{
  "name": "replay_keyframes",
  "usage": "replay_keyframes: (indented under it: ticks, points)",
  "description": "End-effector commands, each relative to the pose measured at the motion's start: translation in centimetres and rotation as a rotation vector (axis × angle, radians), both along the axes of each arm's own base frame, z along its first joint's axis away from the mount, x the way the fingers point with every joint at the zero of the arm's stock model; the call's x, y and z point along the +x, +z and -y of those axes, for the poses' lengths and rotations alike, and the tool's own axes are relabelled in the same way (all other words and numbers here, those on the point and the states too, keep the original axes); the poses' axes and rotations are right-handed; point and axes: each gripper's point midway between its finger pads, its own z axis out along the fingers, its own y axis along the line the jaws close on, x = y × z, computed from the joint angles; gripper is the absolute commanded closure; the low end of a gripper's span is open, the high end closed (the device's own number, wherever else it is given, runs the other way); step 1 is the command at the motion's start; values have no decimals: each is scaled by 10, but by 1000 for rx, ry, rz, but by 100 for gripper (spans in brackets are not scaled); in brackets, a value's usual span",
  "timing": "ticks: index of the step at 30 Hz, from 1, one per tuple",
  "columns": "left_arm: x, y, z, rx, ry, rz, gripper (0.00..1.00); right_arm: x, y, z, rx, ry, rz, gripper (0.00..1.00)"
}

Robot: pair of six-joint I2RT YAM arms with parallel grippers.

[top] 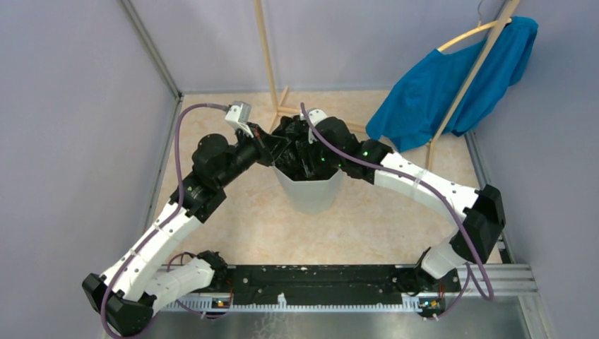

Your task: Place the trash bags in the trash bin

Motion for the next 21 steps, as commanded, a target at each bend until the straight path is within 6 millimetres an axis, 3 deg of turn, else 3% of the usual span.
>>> replay_keyframes:
  ticks: [1, 7, 11, 15, 18, 21]
  points:
    - [-7, 19, 0, -49, -21, 70, 100, 15, 44, -5, 103, -50, 113, 51]
    - [-6, 16, -2, -48, -11, 93, 100, 0, 68, 29, 79, -100, 127, 42]
    - [-5, 16, 0, -52, -19, 109, 100, -17, 105, 51, 164, -124, 156, 31]
    - [-10, 20, 3, -52, -51, 134, 100, -17, 151, 72, 353, -269, 168, 22]
    - [-11, 17, 4, -43, -59, 134, 100, -18, 198, 68, 583, -286, 176, 21]
    - [-11, 14, 6, -44, -69, 124, 100, -19, 229, 57, 713, -260, 174, 21]
